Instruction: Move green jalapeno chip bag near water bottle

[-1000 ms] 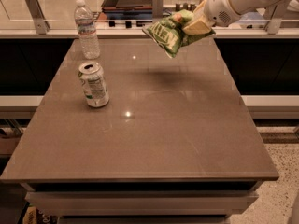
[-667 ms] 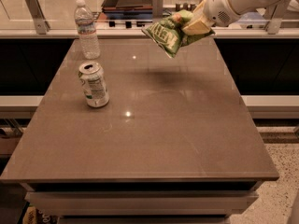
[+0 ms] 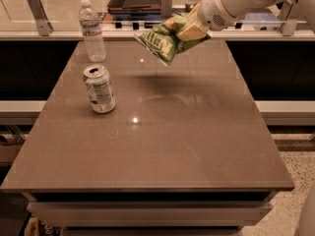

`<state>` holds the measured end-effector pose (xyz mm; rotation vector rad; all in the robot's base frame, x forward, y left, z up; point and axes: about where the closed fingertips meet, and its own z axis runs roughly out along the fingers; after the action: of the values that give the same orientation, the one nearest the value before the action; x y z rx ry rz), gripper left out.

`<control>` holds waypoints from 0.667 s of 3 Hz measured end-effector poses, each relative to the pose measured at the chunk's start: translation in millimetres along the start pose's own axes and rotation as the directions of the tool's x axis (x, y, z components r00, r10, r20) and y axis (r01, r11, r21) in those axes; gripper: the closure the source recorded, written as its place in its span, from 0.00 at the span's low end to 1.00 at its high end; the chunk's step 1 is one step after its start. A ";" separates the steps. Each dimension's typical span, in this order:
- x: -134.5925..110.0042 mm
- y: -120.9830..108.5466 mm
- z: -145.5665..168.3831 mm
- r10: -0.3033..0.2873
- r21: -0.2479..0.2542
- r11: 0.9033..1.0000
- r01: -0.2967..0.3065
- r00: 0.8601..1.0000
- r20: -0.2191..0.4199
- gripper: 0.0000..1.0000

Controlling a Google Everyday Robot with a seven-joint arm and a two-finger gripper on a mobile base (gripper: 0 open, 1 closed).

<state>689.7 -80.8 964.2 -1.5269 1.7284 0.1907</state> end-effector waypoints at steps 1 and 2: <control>-19.3 8.7 21.5 -0.013 -0.044 0.999 0.015 0.999 0.049 1.00; -34.7 11.9 47.5 -0.015 -0.073 0.997 0.021 0.996 0.087 1.00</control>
Offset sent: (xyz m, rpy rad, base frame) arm 0.0202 0.0868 -0.0210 0.1023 0.0307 0.1281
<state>699.2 -23.2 950.3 -1.5640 1.6554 0.3105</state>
